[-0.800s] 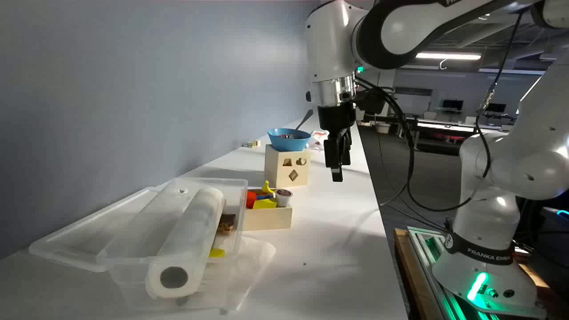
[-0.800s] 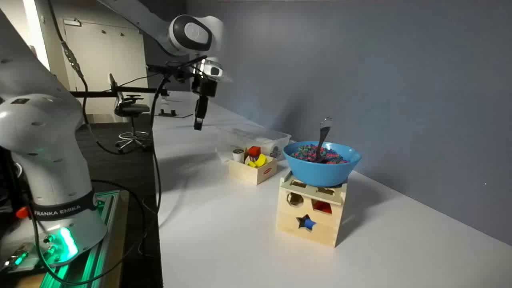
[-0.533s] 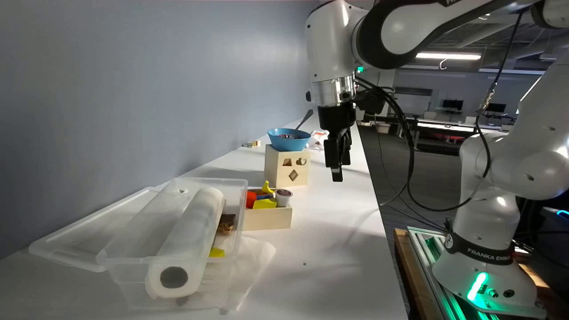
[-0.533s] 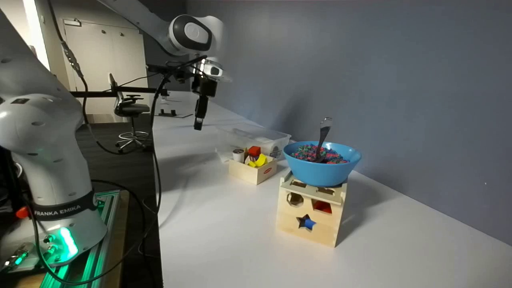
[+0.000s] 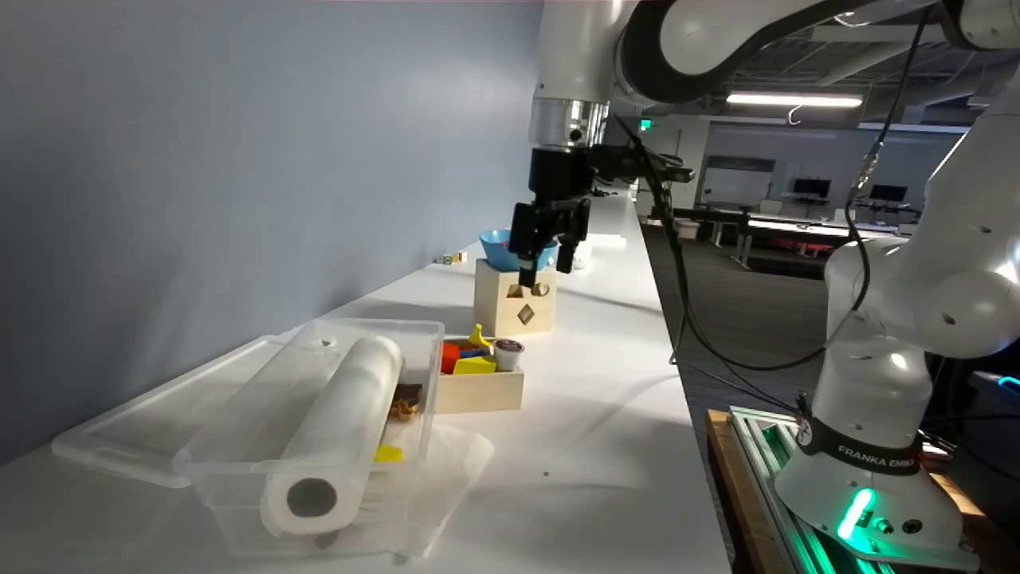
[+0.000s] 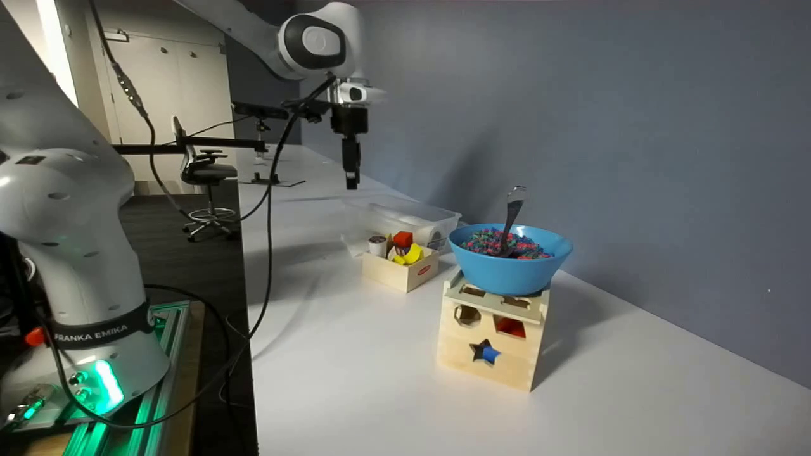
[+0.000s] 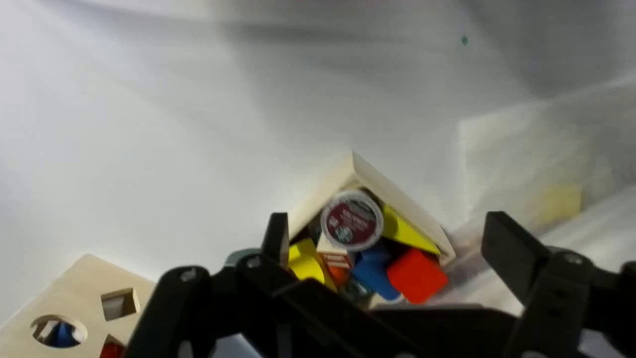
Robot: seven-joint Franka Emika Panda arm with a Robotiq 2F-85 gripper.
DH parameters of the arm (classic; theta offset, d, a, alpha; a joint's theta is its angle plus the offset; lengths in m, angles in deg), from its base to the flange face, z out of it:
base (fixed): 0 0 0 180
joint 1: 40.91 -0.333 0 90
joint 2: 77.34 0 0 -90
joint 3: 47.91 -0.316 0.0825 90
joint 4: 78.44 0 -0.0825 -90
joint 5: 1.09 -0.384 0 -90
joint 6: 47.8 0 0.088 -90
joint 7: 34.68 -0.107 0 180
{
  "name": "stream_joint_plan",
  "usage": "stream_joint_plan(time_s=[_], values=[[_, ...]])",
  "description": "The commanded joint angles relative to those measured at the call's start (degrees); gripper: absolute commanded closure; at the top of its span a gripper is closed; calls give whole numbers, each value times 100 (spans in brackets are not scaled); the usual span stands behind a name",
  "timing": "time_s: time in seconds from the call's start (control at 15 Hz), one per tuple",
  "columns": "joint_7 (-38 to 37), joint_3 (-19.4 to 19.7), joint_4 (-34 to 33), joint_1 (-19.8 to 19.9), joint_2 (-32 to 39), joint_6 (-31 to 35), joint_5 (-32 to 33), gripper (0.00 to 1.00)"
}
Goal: Take the paper towel roll out of the plastic container box
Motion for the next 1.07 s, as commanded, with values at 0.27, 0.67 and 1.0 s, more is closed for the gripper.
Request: stream_joint_plan(time_s=[0.27,0.67,1.0], values=[[-1117,117,-703,-22,749,1099,8,0],[-1429,155,-940,-46,1061,1320,2,0],[-3758,-11,-1520,-53,1994,2100,382,0]])
